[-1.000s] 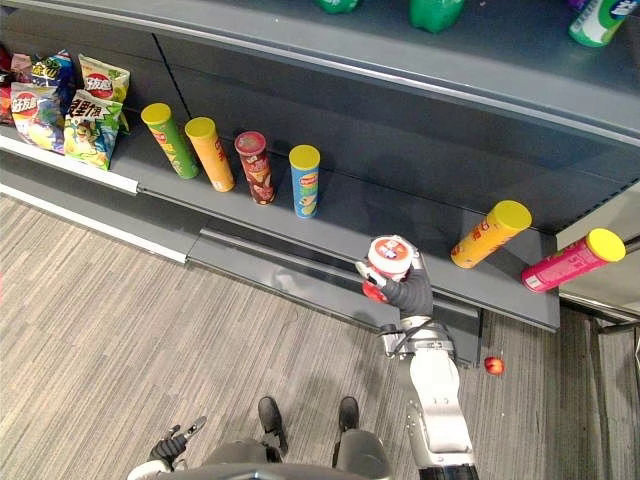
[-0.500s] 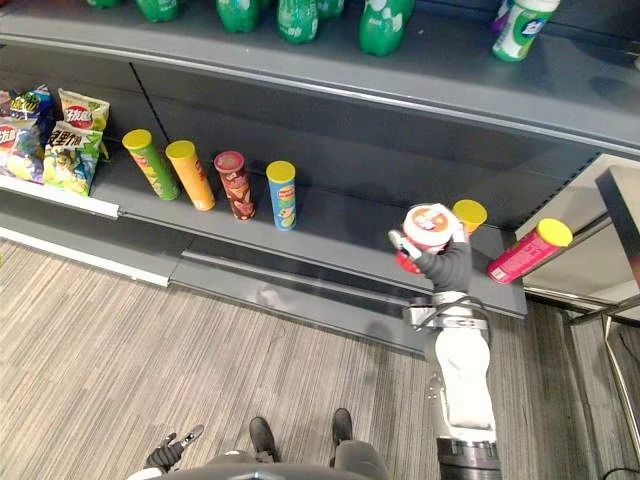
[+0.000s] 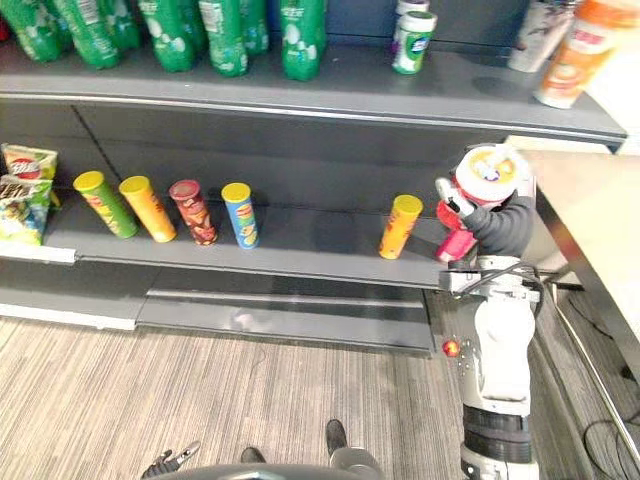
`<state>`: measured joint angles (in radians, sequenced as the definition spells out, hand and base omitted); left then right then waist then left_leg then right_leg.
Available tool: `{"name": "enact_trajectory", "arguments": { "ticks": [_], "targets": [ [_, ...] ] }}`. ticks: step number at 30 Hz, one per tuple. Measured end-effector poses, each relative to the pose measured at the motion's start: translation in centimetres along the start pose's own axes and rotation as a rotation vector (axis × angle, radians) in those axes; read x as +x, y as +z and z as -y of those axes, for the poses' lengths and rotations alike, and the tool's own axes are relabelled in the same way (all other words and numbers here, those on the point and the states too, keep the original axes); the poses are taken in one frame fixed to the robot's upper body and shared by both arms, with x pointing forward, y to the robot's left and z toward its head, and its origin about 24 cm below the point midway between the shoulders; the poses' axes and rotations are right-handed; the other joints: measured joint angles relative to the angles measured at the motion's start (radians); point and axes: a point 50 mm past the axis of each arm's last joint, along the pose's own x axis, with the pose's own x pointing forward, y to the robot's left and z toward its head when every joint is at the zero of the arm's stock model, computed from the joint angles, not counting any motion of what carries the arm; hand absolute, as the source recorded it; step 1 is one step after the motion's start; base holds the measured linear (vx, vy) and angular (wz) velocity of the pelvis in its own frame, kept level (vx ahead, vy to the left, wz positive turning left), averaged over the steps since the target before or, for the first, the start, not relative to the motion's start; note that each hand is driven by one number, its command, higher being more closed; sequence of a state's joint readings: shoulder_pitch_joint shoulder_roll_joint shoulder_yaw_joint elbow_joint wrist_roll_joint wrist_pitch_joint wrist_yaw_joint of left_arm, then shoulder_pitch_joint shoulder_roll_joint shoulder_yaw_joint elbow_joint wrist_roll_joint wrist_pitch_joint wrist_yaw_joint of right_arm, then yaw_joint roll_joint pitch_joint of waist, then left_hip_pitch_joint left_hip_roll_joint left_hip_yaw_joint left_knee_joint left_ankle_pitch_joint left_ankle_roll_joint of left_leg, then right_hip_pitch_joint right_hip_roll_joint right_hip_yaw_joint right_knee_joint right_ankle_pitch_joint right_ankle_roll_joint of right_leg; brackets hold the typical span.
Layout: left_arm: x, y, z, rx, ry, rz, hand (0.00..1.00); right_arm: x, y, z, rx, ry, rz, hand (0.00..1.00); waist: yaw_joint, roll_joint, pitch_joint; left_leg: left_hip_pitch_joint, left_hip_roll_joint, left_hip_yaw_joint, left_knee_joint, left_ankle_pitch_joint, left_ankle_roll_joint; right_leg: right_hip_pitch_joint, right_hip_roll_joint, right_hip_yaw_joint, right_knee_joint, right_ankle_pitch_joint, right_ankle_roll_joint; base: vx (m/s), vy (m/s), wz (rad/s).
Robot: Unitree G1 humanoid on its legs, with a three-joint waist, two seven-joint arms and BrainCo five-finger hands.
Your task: Put the gum and the chips on the shelf.
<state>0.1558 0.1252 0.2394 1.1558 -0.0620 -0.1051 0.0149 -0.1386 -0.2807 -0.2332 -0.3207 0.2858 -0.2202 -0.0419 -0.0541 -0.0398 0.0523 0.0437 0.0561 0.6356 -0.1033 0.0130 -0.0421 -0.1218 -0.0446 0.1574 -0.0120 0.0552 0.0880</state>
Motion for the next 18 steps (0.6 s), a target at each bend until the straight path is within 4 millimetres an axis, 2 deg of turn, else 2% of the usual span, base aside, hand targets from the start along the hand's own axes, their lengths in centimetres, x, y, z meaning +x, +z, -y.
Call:
{"name": "enact_trajectory", "arguments": {
  "ticks": [6, 12, 18],
  "targets": [
    [-0.1, -0.3, 0.1, 0.043, -0.014, -0.008, 0.0, 1.9, 1.0, -1.4, 0.009, 0.094, 0.058, 1.0, 0.0, -0.009, -0.021, 0.034, -0.008, 0.074, 0.0, -0.017, 0.0, -0.008, 0.008, 0.074, 0.016, 0.007, 0.01, 0.0, -0.013, -0.37],
    [-0.1, -0.3, 0.1, 0.065, -0.02, -0.012, 0.0, 3.7, 1.5, -2.5, 0.054, 0.118, 0.082, 1.0, 0.002, -0.012, -0.023, 0.052, -0.012, 0.095, 0.0, -0.025, -0.004, 0.003, 0.008, 0.096, 0.014, 0.018, 0.013, 0.0, -0.015, -0.12],
    [-0.1, -0.3, 0.2, 0.08, -0.024, -0.016, 0.0, 7.3, 0.8, -3.2, 0.041, 0.128, 0.057, 1.0, 0.006, -0.009, -0.024, 0.047, -0.013, 0.08, -0.001, -0.024, -0.004, 0.005, 0.005, 0.085, 0.015, 0.016, 0.012, -0.01, -0.032, 0.06]
  ]
}}
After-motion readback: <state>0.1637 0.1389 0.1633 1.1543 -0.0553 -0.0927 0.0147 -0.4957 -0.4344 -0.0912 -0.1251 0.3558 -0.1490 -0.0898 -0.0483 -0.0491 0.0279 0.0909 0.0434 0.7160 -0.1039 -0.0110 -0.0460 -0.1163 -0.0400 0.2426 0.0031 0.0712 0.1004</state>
